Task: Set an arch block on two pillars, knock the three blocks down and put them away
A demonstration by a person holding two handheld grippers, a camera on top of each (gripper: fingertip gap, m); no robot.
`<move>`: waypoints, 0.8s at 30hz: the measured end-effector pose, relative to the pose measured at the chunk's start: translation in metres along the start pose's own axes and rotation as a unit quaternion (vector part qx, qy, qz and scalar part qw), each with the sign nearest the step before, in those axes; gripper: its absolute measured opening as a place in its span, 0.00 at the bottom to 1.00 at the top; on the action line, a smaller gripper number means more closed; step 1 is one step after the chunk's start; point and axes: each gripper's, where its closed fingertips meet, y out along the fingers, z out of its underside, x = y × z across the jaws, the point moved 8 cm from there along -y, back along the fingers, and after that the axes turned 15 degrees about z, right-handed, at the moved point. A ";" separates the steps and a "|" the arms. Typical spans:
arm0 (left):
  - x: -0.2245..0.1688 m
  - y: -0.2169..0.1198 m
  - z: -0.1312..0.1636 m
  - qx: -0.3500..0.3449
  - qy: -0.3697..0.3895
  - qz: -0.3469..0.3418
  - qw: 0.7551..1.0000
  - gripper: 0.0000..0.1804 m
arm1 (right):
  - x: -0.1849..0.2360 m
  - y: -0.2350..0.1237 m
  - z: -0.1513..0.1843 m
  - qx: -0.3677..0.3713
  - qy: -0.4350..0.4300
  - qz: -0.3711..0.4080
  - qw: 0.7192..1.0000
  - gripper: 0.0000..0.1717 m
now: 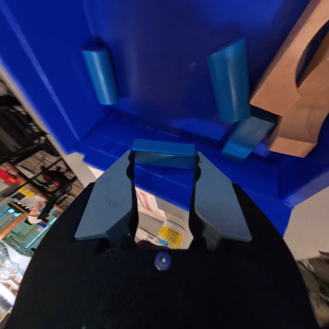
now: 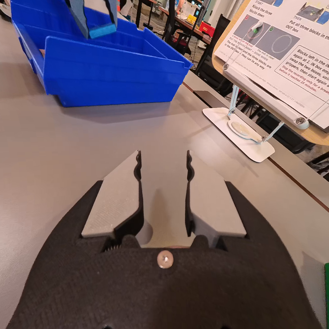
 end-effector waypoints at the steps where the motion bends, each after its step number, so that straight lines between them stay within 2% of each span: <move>1: -0.002 -0.010 -0.002 -0.025 0.002 -0.025 0.999 0.37 | -0.001 0.000 0.000 -0.001 0.006 -0.001 1.000 0.28; 4: -0.015 -0.042 -0.016 -0.126 0.013 -0.098 0.987 0.37 | -0.003 -0.002 -0.002 -0.005 0.035 -0.015 0.999 0.28; 6: -0.033 -0.062 -0.035 -0.206 0.036 -0.145 0.967 0.37 | -0.004 -0.002 -0.003 -0.006 0.067 -0.036 0.997 0.28; 9: -0.071 -0.082 -0.077 -0.304 0.086 -0.197 0.928 0.37 | -0.006 -0.004 -0.006 -0.013 0.133 -0.098 0.986 0.30; 12: -0.113 -0.095 -0.129 -0.365 0.154 -0.260 0.881 0.37 | -0.007 -0.010 -0.013 -0.033 0.216 -0.193 0.957 0.36; 14: -0.139 -0.098 -0.166 -0.405 0.193 -0.272 0.851 0.36 | -0.010 -0.016 -0.019 -0.054 0.256 -0.245 0.934 0.36; 18: -0.166 -0.089 -0.226 -0.452 0.238 -0.313 0.800 0.36 | -0.012 -0.023 -0.022 -0.066 0.295 -0.322 0.897 0.35; 20: -0.168 -0.084 -0.245 -0.474 0.239 -0.332 0.780 0.36 | -0.012 -0.021 -0.017 -0.048 0.293 -0.333 0.895 0.35; 22: -0.168 -0.076 -0.257 -0.475 0.248 -0.334 0.776 0.36 | -0.015 -0.017 -0.011 -0.036 0.274 -0.318 0.907 0.30; 24: -0.167 -0.068 -0.263 -0.466 0.258 -0.339 0.776 0.36 | -0.019 -0.019 -0.007 -0.042 0.258 -0.325 0.909 0.22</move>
